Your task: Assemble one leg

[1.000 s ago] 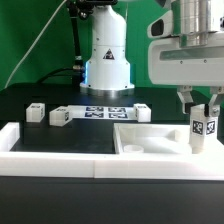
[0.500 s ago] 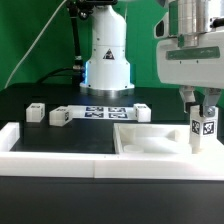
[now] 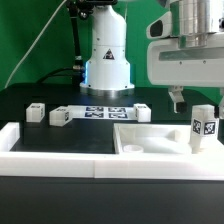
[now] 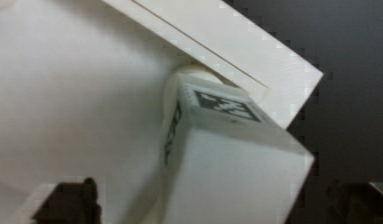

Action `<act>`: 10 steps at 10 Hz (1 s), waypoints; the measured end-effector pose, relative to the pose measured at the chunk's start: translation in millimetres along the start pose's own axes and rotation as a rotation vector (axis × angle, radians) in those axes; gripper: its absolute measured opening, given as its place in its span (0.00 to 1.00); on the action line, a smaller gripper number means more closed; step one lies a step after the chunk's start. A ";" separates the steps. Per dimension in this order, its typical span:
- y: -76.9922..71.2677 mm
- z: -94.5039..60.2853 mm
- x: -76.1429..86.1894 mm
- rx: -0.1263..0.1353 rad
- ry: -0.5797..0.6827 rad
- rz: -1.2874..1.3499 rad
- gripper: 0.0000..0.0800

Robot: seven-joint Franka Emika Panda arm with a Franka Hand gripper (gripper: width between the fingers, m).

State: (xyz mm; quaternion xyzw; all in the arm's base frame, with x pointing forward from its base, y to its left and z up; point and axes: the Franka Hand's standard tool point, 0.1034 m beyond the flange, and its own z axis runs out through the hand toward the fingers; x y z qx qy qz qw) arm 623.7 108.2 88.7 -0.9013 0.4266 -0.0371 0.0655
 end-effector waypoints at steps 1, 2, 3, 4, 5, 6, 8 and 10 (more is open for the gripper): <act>-0.4 -0.3 -0.3 -0.003 -0.003 -0.110 0.81; -0.6 -0.5 -1.0 -0.009 -0.008 -0.197 0.81; -1.7 -0.4 -0.5 -0.016 -0.007 -0.328 0.81; -3.2 -0.2 -1.5 -0.029 -0.012 -0.421 0.81; -5.5 -0.7 -3.4 -0.050 -0.017 -0.501 0.81; -7.6 -1.2 -4.6 -0.066 -0.016 -0.612 0.81; -7.3 -1.9 -6.5 -0.092 -0.030 -0.776 0.81; -6.1 -2.9 -2.8 -0.090 -0.034 -0.935 0.81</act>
Offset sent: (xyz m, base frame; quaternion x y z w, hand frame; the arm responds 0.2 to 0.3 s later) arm 0.0107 0.0078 0.0008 -0.0312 -0.0095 -0.2926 0.9557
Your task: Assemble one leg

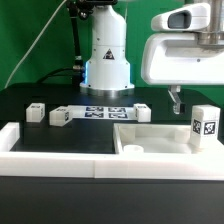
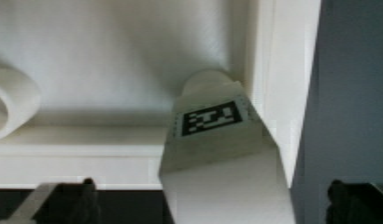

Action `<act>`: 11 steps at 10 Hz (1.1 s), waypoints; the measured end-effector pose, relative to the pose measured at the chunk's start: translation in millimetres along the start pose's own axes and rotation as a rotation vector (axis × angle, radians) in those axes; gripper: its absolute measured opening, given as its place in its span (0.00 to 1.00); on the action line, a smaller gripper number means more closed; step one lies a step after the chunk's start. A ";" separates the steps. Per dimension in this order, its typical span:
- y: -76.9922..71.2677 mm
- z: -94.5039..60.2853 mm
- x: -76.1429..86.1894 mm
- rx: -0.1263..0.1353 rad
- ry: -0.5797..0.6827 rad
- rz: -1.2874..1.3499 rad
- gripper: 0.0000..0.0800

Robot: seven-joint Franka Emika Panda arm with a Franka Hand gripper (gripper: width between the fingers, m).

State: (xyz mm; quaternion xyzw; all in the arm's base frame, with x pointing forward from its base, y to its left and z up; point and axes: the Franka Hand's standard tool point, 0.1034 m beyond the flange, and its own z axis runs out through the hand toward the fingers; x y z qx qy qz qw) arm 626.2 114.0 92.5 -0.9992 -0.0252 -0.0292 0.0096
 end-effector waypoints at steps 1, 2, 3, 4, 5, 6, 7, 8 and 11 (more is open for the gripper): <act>-0.2 0.0 0.7 0.000 0.006 -0.027 0.81; 0.1 0.2 0.6 0.001 0.006 -0.052 0.81; 0.0 0.2 0.6 0.001 0.006 -0.050 0.79; 0.1 0.2 0.6 0.001 0.006 -0.050 0.61; 0.0 0.2 0.6 0.001 0.006 -0.036 0.61; -0.1 0.2 0.6 0.002 0.006 -0.019 0.37; -0.2 0.3 0.6 0.002 0.006 -0.008 0.37; -0.4 0.4 0.5 0.003 0.005 0.056 0.37; -1.2 0.5 0.2 0.013 0.003 0.356 0.37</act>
Offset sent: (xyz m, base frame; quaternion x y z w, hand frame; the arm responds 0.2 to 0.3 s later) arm 0.0000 0.0000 0.0000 0.0000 0.0000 0.0000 1.0000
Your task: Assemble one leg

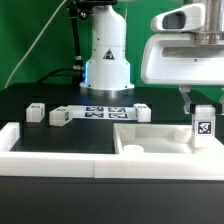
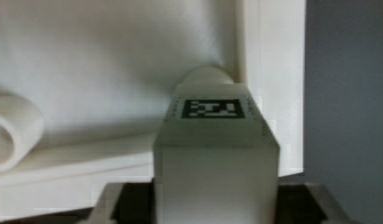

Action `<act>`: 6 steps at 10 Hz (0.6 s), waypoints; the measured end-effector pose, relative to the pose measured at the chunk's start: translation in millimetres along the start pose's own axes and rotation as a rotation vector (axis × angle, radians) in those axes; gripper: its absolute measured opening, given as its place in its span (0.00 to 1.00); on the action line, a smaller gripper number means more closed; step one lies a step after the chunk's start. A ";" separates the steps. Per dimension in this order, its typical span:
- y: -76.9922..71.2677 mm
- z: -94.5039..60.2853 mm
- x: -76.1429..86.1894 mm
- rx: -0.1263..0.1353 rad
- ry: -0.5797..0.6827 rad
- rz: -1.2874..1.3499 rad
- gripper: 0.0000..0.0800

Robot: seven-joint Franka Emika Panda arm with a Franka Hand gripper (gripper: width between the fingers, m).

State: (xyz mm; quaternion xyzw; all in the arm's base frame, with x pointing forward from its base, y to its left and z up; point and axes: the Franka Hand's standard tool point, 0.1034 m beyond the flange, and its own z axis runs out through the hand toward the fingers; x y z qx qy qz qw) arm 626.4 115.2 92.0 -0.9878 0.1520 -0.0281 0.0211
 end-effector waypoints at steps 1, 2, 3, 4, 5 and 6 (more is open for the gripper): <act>0.4 0.6 -0.3 0.003 0.000 0.101 0.37; 0.3 1.8 -1.0 0.006 0.007 0.186 0.37; -1.4 2.1 -2.6 0.011 0.011 0.343 0.37; -2.1 2.7 -2.8 0.020 0.016 0.464 0.37; -2.1 3.0 -2.9 0.025 0.017 0.588 0.37; -1.7 3.2 -2.8 0.028 0.013 0.718 0.37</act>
Offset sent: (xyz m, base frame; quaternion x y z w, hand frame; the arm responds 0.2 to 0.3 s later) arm -0.0117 0.0027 -0.0095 0.0018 0.0114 0.2907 0.9567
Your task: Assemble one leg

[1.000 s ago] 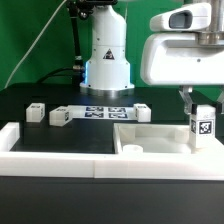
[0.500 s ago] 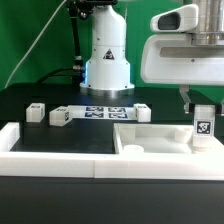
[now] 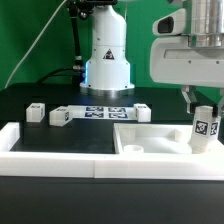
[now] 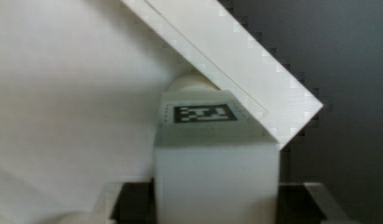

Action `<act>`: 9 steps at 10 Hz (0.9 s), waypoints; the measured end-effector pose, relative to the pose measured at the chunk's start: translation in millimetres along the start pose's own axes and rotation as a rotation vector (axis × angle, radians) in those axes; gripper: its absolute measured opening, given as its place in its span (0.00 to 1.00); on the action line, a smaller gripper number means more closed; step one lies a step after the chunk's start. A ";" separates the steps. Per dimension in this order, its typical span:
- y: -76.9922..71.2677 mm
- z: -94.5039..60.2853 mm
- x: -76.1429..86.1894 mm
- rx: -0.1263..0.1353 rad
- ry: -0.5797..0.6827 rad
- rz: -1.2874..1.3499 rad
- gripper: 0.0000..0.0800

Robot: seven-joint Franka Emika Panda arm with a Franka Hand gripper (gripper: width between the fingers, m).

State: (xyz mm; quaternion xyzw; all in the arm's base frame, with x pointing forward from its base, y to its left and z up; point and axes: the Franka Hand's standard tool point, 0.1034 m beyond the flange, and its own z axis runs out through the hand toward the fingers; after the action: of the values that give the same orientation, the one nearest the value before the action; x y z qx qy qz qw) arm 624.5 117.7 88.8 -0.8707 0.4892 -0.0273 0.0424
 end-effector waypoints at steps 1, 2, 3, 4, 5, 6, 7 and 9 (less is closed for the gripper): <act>0.4 -0.1 0.5 -0.002 0.002 0.104 0.37; 0.9 -0.2 1.1 0.000 -0.007 0.179 0.37; 1.7 -0.1 2.4 0.005 -0.023 0.256 0.37; 2.1 0.2 3.2 0.008 -0.031 0.287 0.37; 1.9 0.2 2.9 0.010 -0.034 0.311 0.37; 1.8 0.5 2.8 0.010 -0.034 0.295 0.45; 1.7 0.5 2.6 0.011 -0.034 0.276 0.45; 1.7 0.5 2.5 0.012 -0.034 0.198 0.79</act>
Offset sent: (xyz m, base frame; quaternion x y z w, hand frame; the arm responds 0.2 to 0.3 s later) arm 0.0002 -0.0129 -0.0006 -0.0039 -0.0065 0.1558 0.9878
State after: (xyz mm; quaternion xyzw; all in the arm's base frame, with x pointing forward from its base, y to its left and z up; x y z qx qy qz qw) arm 624.4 114.7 88.1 -0.8182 0.5719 -0.0112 0.0584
